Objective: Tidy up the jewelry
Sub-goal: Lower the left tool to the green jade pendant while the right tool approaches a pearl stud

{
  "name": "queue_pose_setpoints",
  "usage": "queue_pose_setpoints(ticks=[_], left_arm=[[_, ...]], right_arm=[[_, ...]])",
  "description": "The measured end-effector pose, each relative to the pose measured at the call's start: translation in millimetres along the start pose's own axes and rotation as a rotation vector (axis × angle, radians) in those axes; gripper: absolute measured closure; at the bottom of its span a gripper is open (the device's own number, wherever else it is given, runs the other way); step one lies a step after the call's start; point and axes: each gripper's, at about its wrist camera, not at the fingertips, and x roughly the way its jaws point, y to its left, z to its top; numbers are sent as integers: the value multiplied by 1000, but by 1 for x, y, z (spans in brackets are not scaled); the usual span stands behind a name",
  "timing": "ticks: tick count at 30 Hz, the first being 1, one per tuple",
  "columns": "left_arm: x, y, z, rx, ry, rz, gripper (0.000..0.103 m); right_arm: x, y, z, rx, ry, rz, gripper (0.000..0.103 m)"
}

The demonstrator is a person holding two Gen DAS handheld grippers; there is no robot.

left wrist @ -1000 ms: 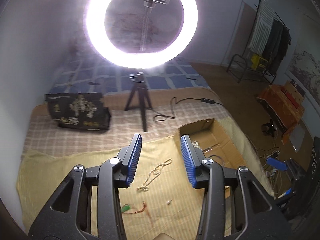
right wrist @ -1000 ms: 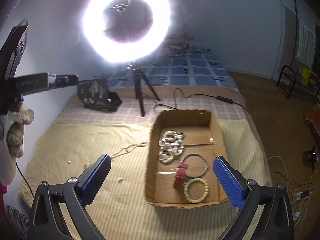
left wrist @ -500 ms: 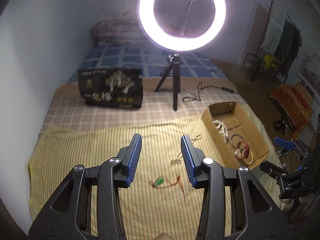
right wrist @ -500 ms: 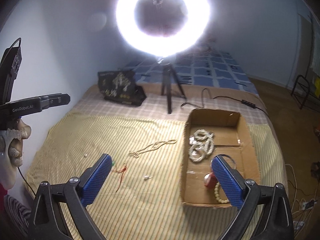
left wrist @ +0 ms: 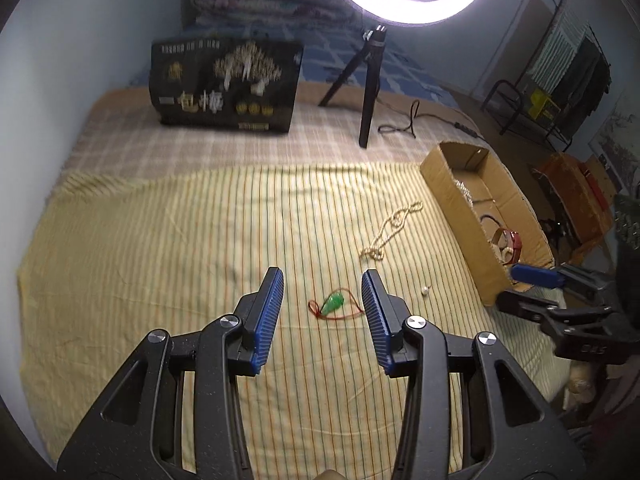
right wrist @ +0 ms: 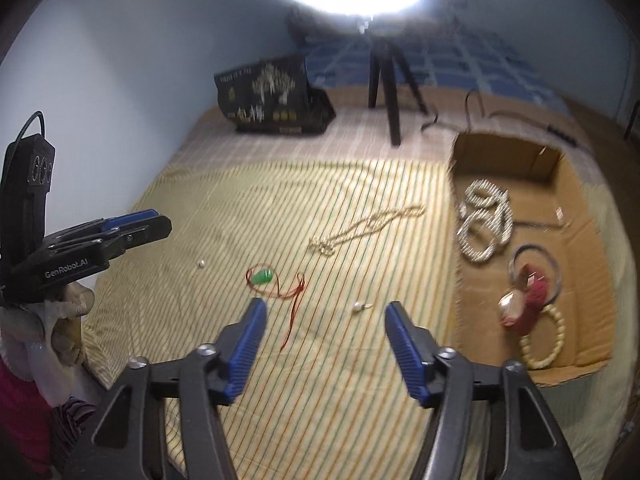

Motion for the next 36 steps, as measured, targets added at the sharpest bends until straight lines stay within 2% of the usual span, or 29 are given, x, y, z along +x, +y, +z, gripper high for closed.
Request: queue_pose_setpoints(ticks=[1, 3, 9, 16, 25, 36], left_arm=[[5, 3, -1, -9, 15, -14, 62], [16, 8, -2, -26, 45, -26, 62], [49, 10, -8, -40, 129, -72, 62], [84, -3, -15, 52, 212, -25, 62], [104, -8, -20, 106, 253, -4, 62], [119, -15, -19, 145, 265, 19, 62]], right_arm=[[4, -1, 0, 7, 14, 4, 48], [19, -5, -1, 31, 51, 21, 58], [53, -13, -1, 72, 124, 17, 64], [74, -18, 2, 89, 157, -3, 68], [90, -22, 4, 102, 176, -18, 73], [107, -22, 3, 69, 202, -88, 74]])
